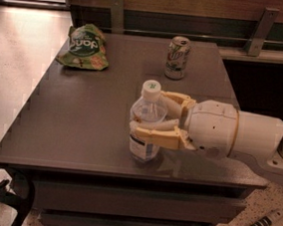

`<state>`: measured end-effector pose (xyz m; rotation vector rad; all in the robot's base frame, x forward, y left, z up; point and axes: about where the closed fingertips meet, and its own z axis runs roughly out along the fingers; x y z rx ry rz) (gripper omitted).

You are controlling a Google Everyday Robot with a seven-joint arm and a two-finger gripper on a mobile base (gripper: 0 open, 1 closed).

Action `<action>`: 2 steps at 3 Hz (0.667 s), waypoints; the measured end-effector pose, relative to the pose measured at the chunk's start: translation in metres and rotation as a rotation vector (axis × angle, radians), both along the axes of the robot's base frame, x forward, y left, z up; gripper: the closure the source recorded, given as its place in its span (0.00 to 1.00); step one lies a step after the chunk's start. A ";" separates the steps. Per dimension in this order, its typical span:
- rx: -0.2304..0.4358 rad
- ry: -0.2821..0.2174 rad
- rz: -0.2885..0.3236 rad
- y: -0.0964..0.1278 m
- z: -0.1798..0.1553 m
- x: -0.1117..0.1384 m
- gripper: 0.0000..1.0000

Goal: Move blue plastic bottle near green rice chip bag

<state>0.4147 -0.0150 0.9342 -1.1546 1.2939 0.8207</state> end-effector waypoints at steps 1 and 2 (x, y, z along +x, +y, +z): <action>-0.006 -0.008 -0.016 -0.007 0.007 0.010 1.00; -0.005 0.017 -0.139 -0.031 0.026 0.063 1.00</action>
Offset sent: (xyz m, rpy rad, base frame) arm 0.1274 -0.0666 0.0431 0.0078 0.0685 -0.3115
